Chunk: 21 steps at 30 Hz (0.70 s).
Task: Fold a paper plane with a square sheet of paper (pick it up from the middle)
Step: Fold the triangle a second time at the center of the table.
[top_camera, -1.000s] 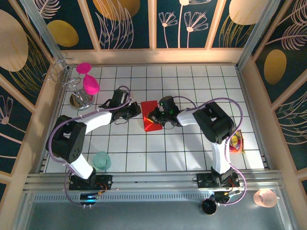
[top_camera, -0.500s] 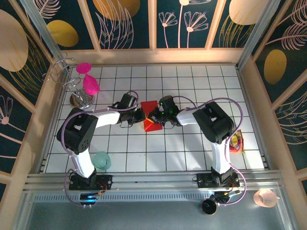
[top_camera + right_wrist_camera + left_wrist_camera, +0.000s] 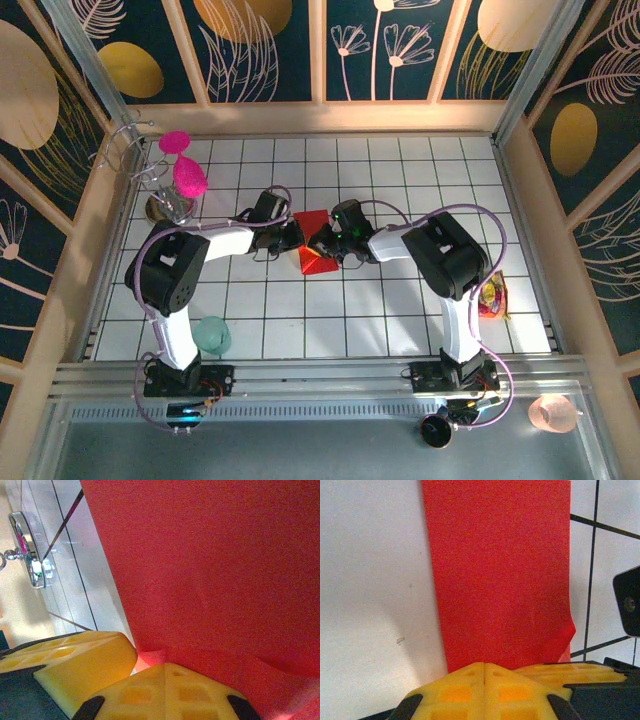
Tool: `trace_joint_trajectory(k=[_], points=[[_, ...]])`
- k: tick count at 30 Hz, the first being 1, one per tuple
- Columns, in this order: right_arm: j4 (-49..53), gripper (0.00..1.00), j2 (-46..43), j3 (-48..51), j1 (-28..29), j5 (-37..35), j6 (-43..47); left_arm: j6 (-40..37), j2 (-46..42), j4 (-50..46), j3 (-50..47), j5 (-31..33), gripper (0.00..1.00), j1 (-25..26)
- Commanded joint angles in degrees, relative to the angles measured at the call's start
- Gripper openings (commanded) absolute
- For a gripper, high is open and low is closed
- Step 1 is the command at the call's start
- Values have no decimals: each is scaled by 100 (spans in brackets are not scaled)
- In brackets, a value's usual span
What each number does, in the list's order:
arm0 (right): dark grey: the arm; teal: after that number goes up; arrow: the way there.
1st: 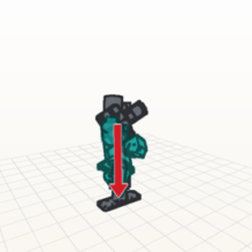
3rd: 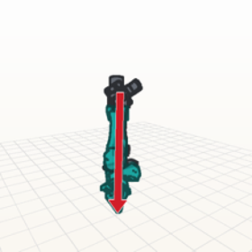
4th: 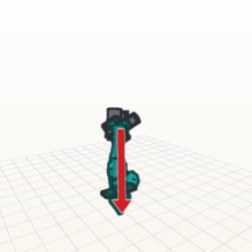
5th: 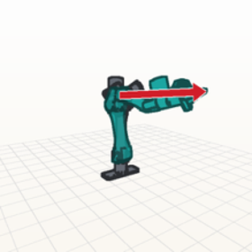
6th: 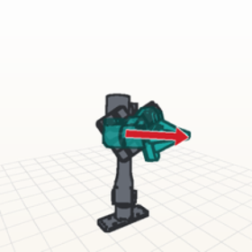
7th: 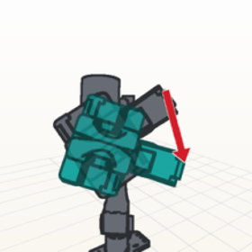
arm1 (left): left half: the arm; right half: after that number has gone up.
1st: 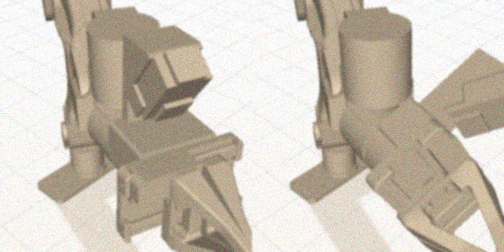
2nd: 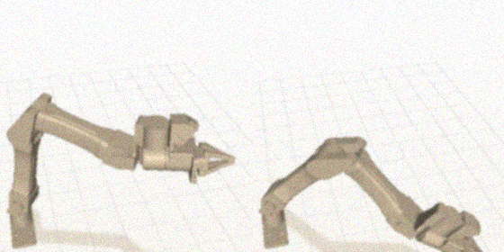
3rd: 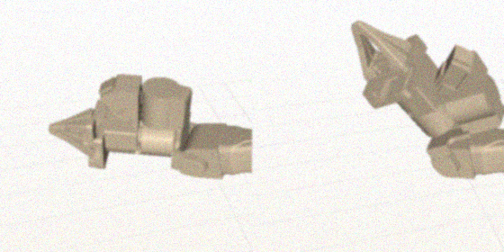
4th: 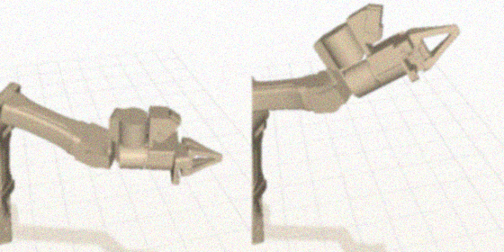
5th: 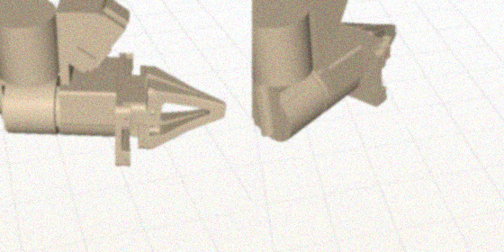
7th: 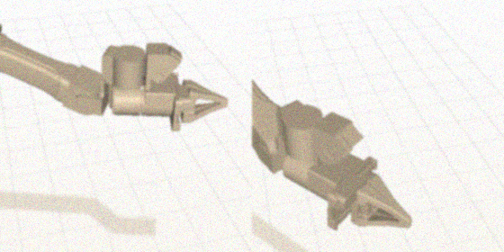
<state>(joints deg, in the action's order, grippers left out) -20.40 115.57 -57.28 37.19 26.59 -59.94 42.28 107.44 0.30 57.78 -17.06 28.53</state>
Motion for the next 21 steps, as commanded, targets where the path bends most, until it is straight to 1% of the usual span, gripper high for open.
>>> trace_joint_trajectory(k=[1, 6, 11, 16, 21], points=[[397, 0, 215, 67, 15, -172, 75, 36, 74, -99, 7, 88, 0, 29], [311, 0, 180, 75, 8, -161, 67, -25, 146, -135, -43, 66, 0, 24], [164, 0, -15, 84, -18, -95, 140, -87, 198, -247, -70, 213, 0, 28], [-97, 0, -318, 87, -76, 90, 379, -149, 201, -337, -147, 399, 0, 16], [-19, 0, -508, 182, -129, -15, 774, -172, 191, -346, -172, 415, 0, 19]])
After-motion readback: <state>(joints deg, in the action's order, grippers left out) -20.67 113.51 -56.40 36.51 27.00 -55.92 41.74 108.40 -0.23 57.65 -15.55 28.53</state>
